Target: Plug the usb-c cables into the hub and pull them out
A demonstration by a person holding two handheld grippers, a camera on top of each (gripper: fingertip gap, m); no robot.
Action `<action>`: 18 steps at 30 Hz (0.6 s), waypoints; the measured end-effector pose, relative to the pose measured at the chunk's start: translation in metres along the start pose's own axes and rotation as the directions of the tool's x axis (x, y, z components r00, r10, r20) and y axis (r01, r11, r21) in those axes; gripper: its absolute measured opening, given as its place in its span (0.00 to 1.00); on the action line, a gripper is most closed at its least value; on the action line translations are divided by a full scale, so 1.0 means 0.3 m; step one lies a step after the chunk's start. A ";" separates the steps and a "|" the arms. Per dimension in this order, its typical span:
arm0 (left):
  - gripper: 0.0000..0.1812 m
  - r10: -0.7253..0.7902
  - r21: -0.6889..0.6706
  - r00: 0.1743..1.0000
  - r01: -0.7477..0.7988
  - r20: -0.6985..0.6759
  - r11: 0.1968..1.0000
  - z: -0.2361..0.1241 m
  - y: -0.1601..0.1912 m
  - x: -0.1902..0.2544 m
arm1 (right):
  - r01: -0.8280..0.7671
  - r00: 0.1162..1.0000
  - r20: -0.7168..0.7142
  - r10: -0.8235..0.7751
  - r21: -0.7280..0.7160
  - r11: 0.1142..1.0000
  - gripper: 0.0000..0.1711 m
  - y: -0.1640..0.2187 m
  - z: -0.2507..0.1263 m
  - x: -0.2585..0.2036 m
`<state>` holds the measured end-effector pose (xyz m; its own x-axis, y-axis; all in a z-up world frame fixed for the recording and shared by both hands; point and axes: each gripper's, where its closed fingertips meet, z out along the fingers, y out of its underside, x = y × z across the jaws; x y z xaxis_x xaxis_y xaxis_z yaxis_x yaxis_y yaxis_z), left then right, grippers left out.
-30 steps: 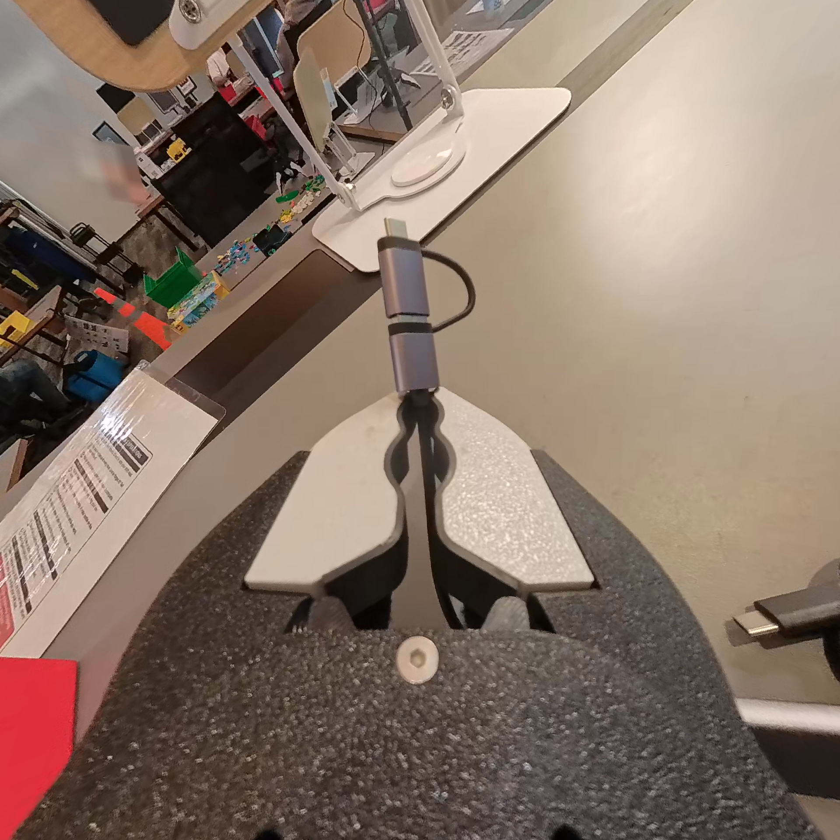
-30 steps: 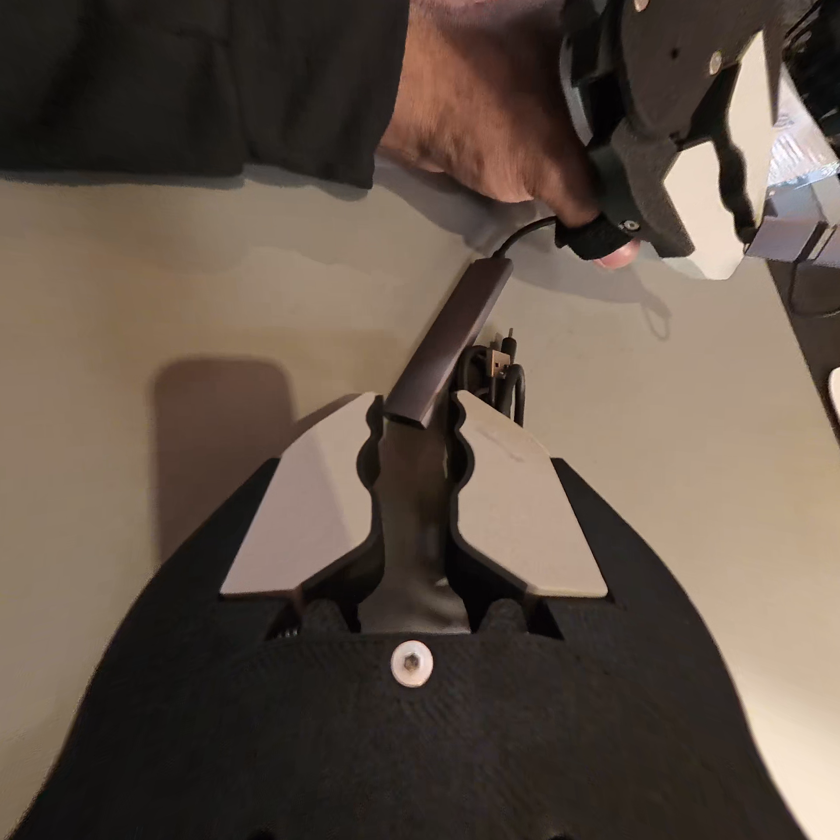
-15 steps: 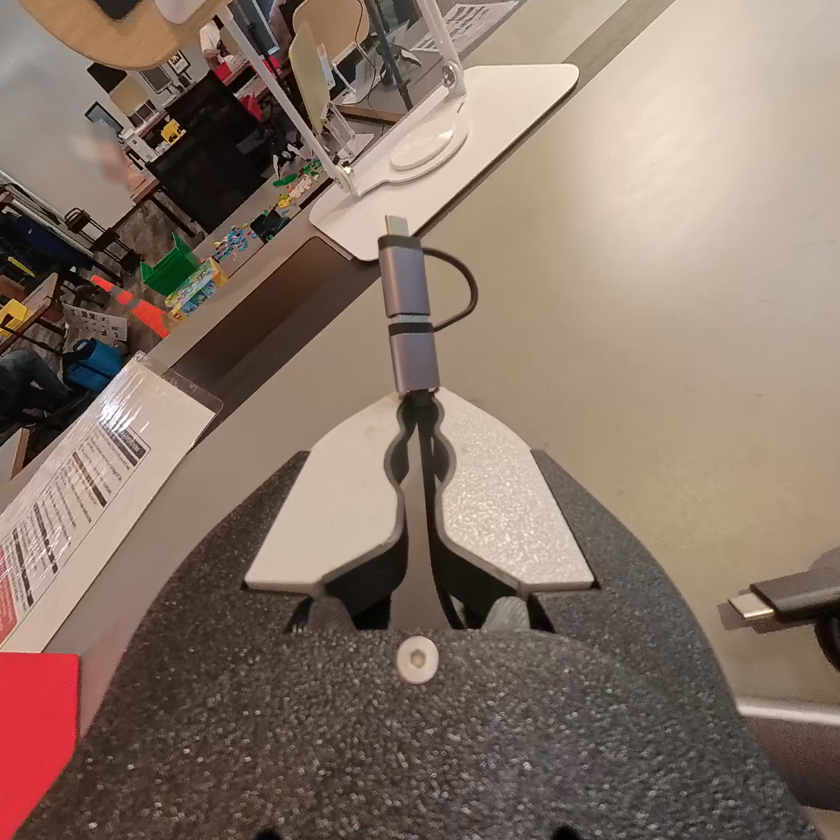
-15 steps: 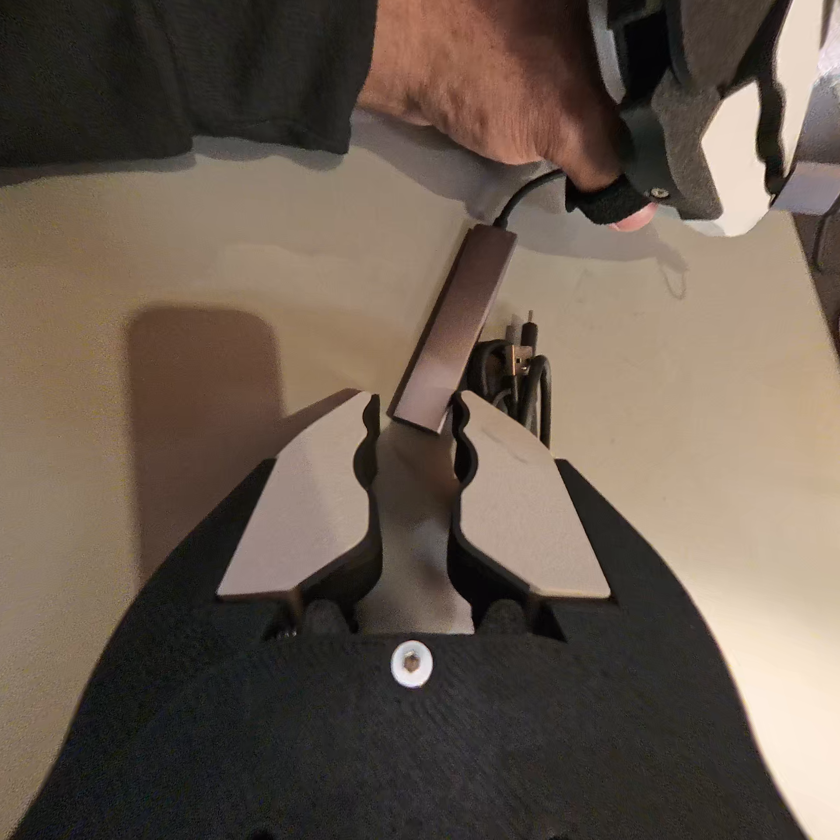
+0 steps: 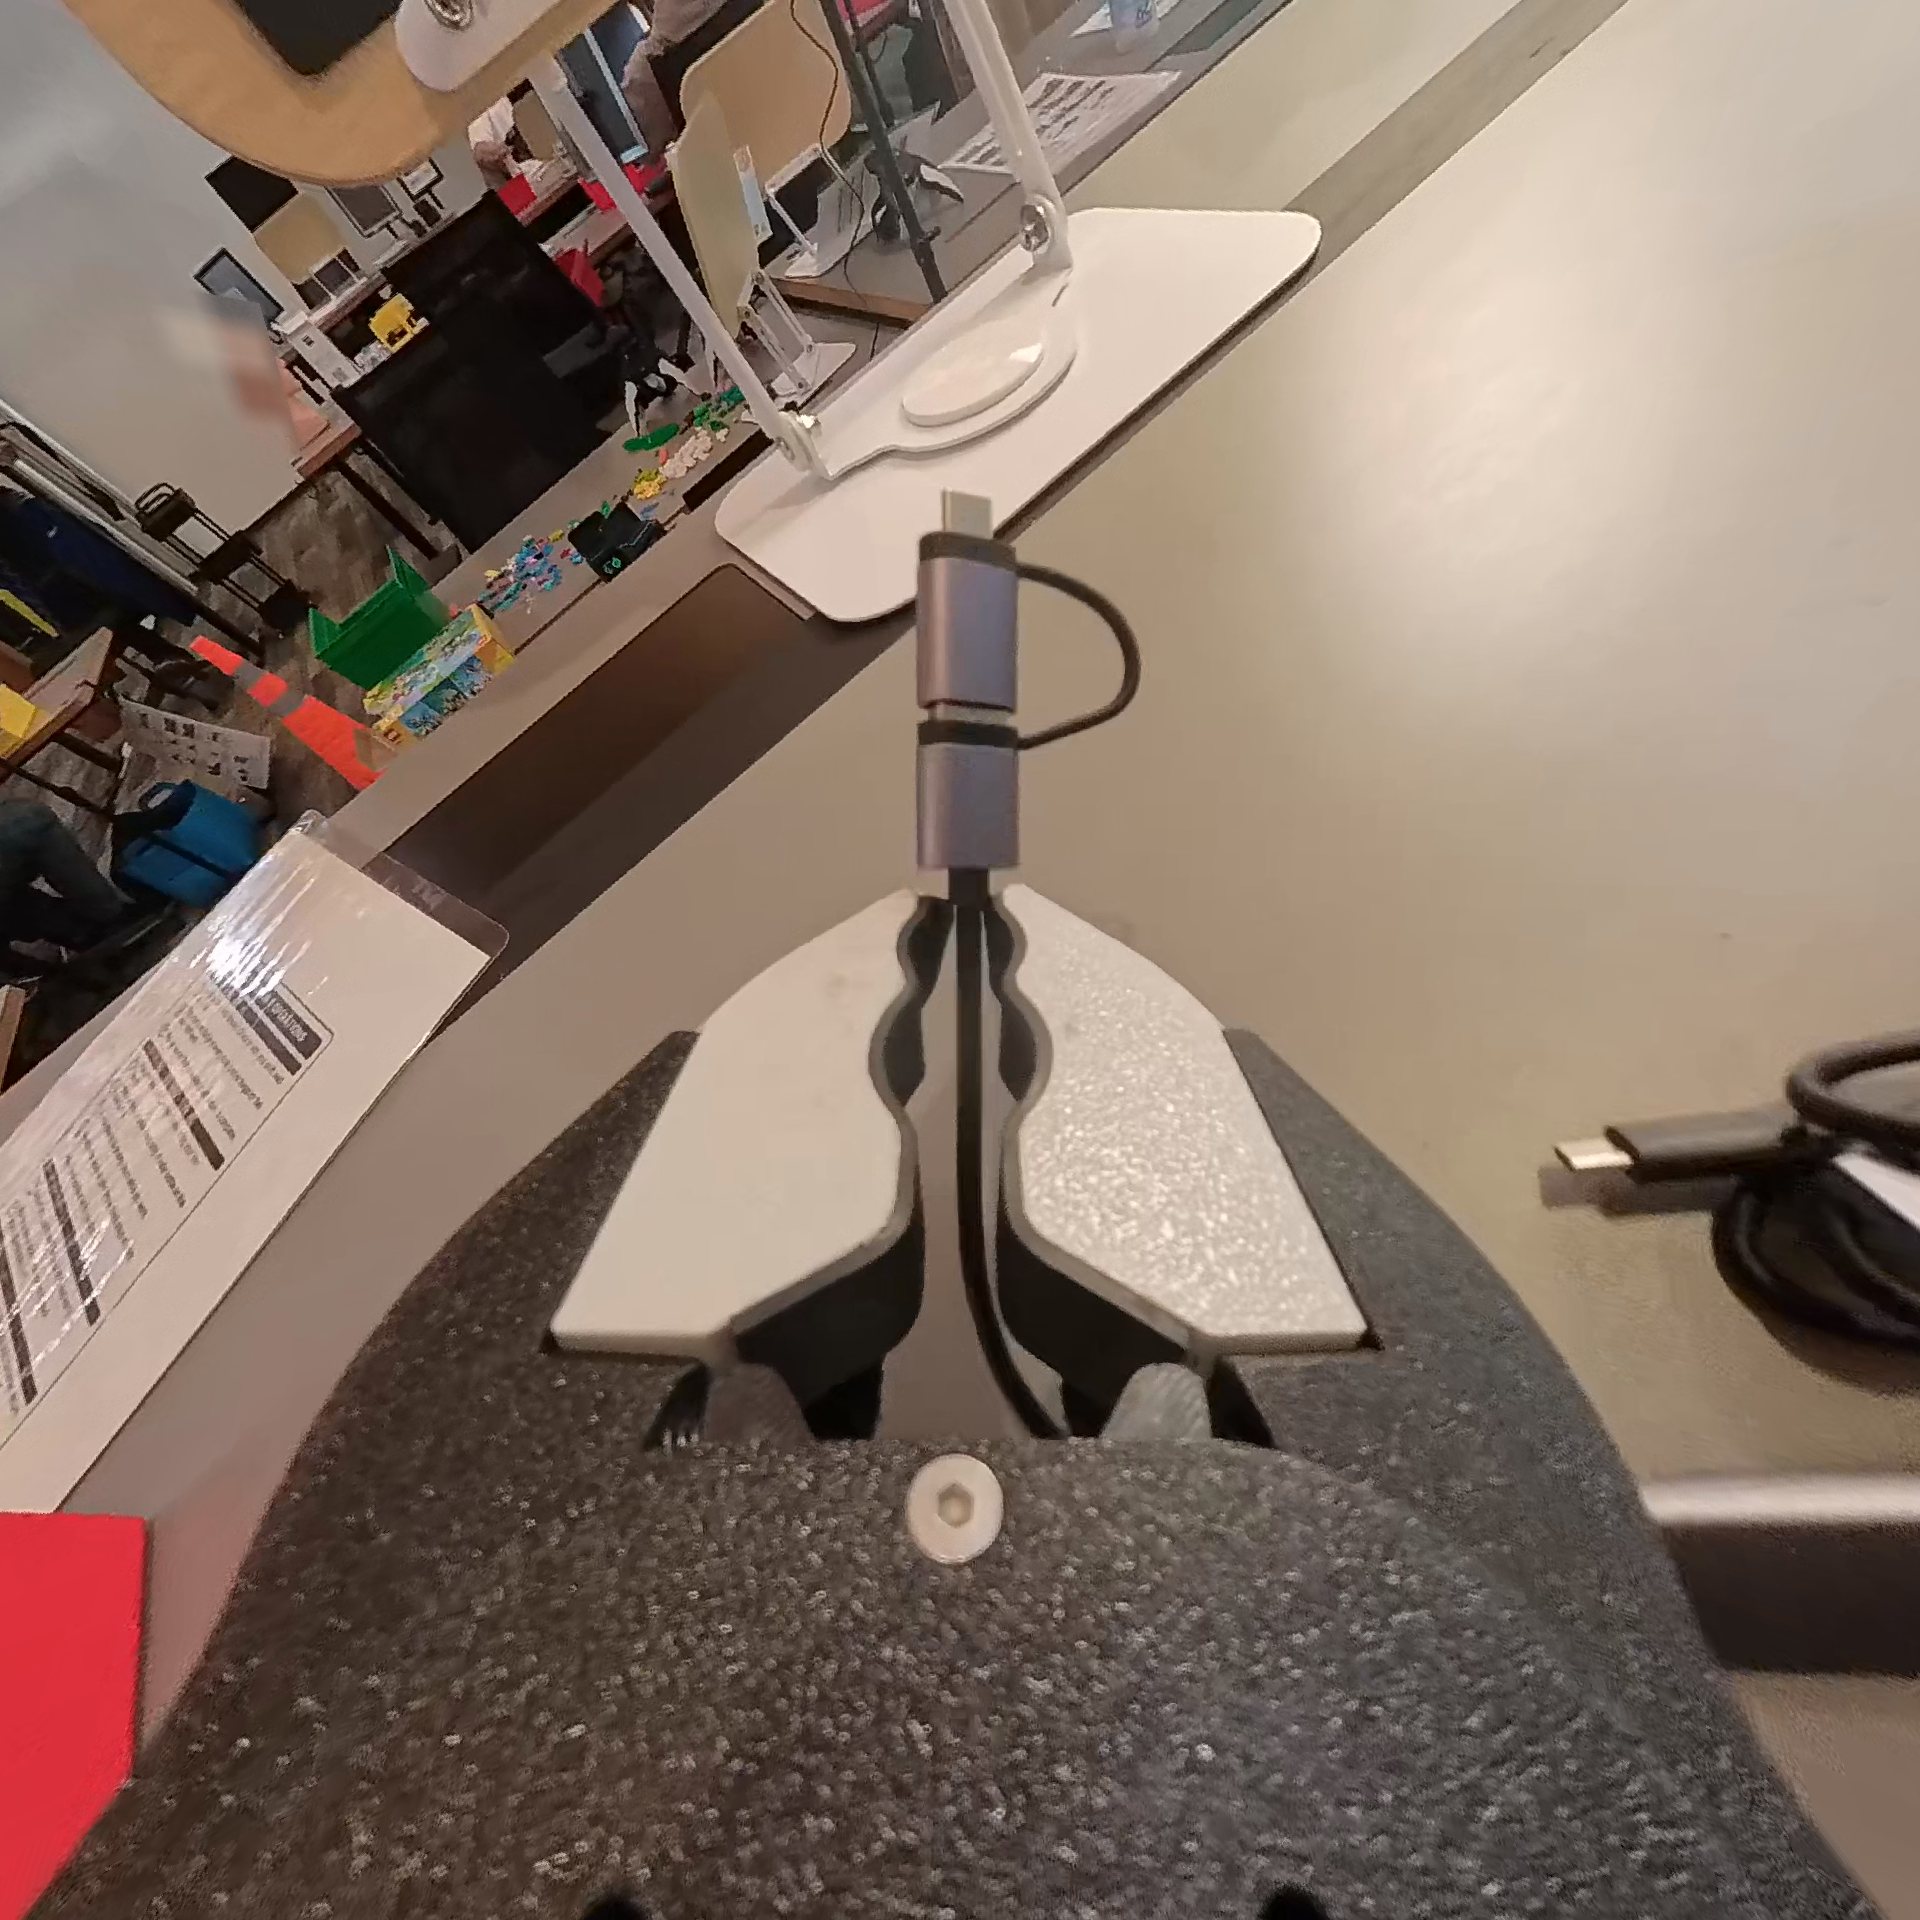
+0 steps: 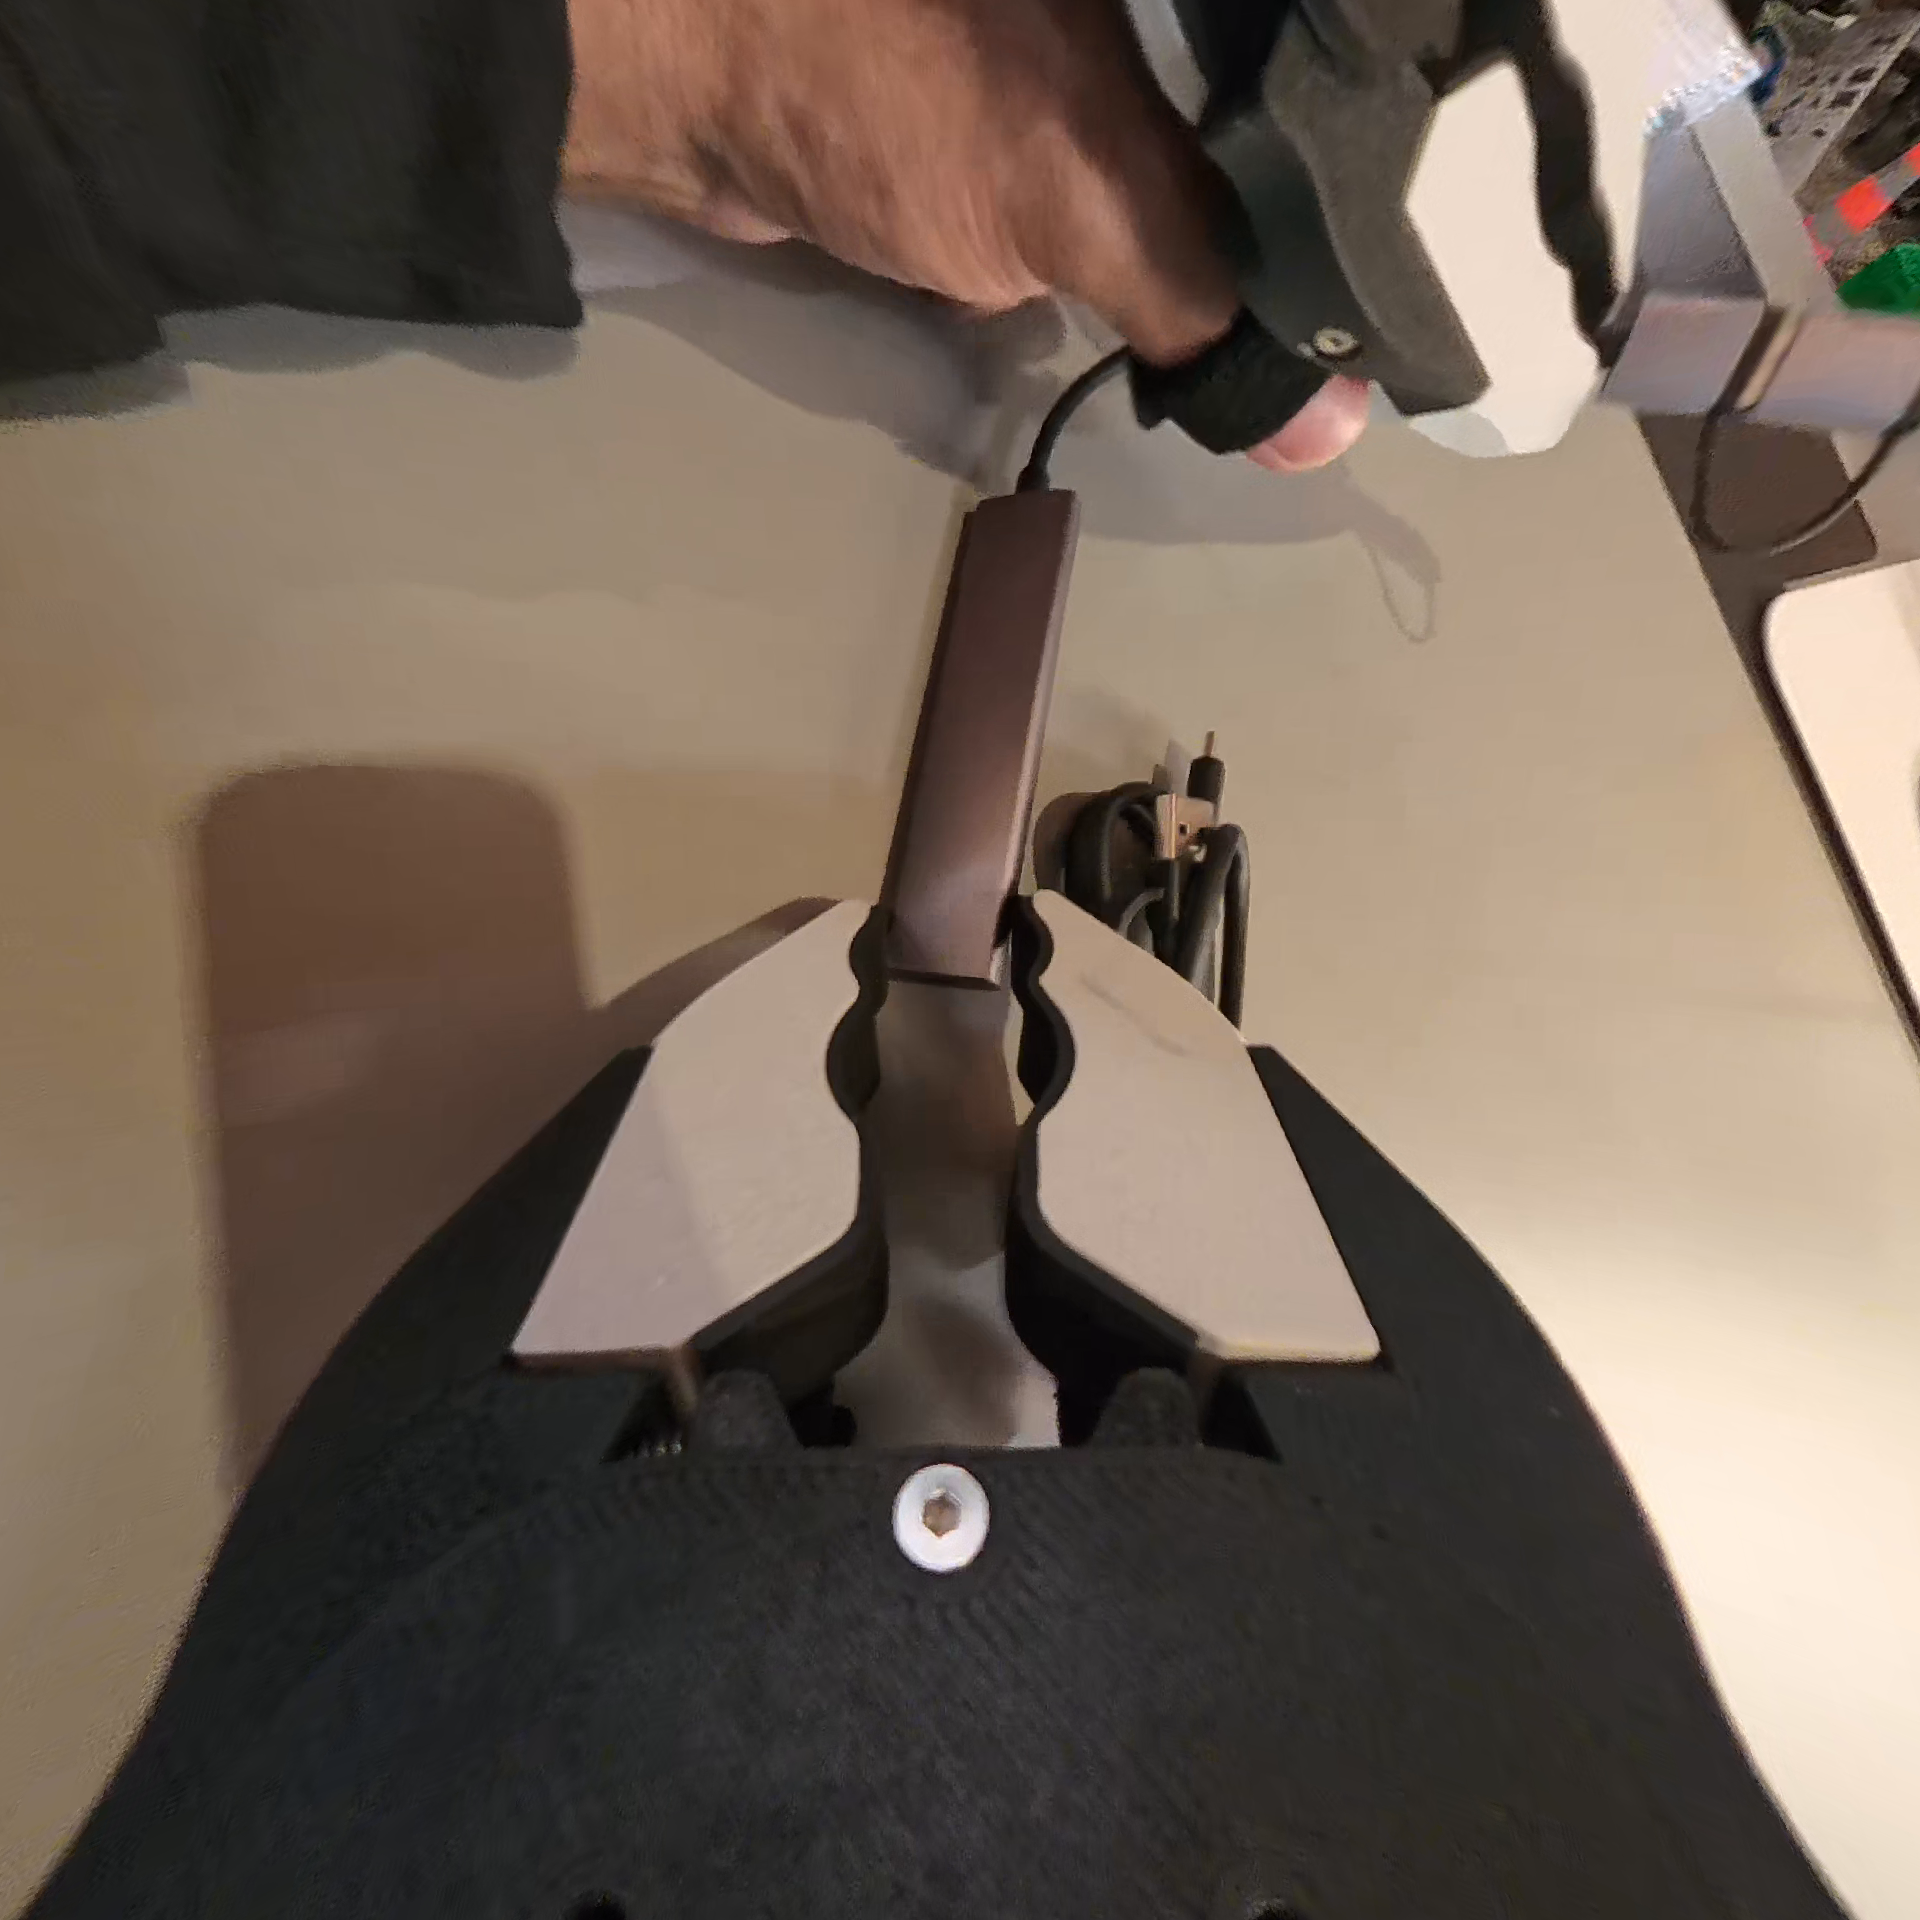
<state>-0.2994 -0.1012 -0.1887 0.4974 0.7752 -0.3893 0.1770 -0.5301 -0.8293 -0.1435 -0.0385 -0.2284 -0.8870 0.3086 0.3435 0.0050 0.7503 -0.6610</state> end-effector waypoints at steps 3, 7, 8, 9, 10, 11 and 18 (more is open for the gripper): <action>0.11 -0.019 0.030 1.000 0.018 0.009 0.999 -0.011 -0.011 -0.010 | -0.040 0.999 -0.019 0.039 -0.004 0.999 0.13 0.024 -0.006 0.045; 0.14 -0.103 0.130 0.995 0.101 0.008 0.986 -0.041 -0.054 -0.038 | -0.136 0.991 -0.011 0.136 0.042 0.990 0.13 0.033 -0.022 0.103; 0.14 -0.134 0.162 0.991 0.132 0.001 0.978 -0.050 -0.068 -0.045 | -0.161 0.987 -0.004 0.161 0.053 0.986 0.13 0.034 -0.026 0.114; 0.14 -0.164 0.196 0.986 0.163 -0.011 0.967 -0.061 -0.082 -0.050 | -0.184 0.983 0.005 0.184 0.063 0.981 0.13 0.034 -0.031 0.124; 0.14 -0.185 0.229 0.982 0.188 -0.033 0.955 -0.071 -0.098 -0.049 | -0.208 0.978 0.014 0.207 0.077 0.975 0.13 0.032 -0.037 0.133; 0.14 -0.190 0.258 0.980 0.200 -0.063 0.945 -0.081 -0.113 -0.041 | -0.236 0.972 0.029 0.234 0.090 0.968 0.13 0.030 -0.042 0.140; 0.24 0.241 0.303 0.952 -0.177 -0.189 0.937 -0.120 -0.122 0.154 | -0.467 0.882 0.151 0.446 0.165 0.869 0.12 0.020 -0.083 0.206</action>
<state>-0.2523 -0.0583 -0.1621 0.6770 0.5451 -0.4945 -0.1793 -0.5295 -0.8292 -0.1868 -0.0004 -0.1947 -0.8501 0.5185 -0.0922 0.3423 0.4111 -0.8449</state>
